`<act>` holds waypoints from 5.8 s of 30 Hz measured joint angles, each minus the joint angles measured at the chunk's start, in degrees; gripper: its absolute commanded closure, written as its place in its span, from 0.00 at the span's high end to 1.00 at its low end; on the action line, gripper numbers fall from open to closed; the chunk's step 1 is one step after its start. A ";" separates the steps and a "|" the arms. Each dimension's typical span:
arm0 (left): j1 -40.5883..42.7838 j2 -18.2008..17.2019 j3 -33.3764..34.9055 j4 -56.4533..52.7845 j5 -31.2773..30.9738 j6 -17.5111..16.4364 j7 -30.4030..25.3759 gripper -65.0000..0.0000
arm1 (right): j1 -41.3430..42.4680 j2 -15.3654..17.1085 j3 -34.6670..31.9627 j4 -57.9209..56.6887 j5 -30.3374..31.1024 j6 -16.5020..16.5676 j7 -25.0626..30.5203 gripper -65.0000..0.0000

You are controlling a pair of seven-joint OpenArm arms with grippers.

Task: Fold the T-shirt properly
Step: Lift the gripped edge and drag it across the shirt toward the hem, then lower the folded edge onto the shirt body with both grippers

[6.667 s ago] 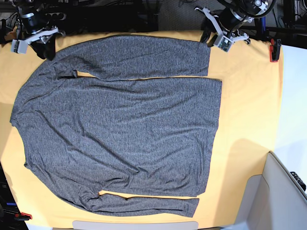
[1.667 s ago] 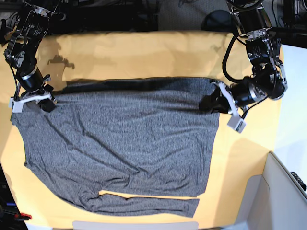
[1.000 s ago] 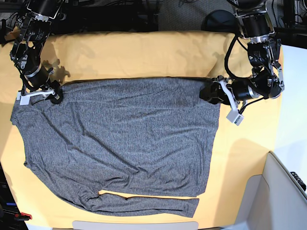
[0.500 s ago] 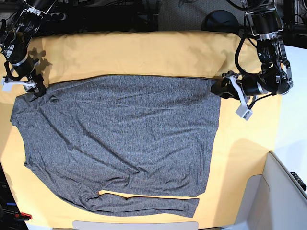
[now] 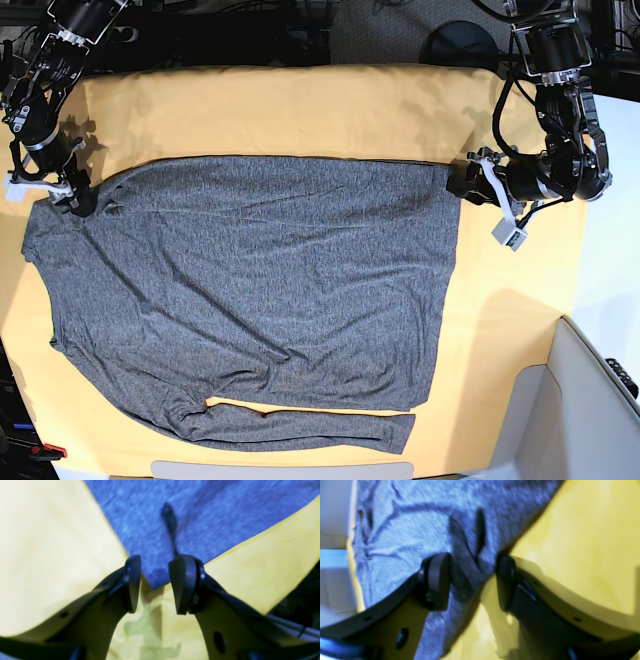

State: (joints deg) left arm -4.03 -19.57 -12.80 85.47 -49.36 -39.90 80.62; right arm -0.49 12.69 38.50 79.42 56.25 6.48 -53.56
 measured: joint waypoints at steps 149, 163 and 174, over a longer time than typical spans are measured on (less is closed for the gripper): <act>-31.67 -0.94 12.44 -47.93 -6.78 5.86 -28.22 0.37 | 23.41 1.99 -4.63 -19.93 -11.10 -0.96 5.75 0.62; -28.41 -1.95 12.52 -47.56 -6.75 6.05 -26.12 0.37 | 11.89 3.65 6.80 -18.64 9.14 1.36 7.02 0.62; -28.02 -1.88 12.52 -47.56 -6.78 6.01 -26.05 0.37 | 12.11 0.83 6.95 -17.94 11.69 1.90 7.50 0.62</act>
State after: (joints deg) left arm -32.05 -21.45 -0.27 37.91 -56.14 -33.89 54.57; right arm 11.62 13.52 45.45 61.47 67.94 8.38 -46.06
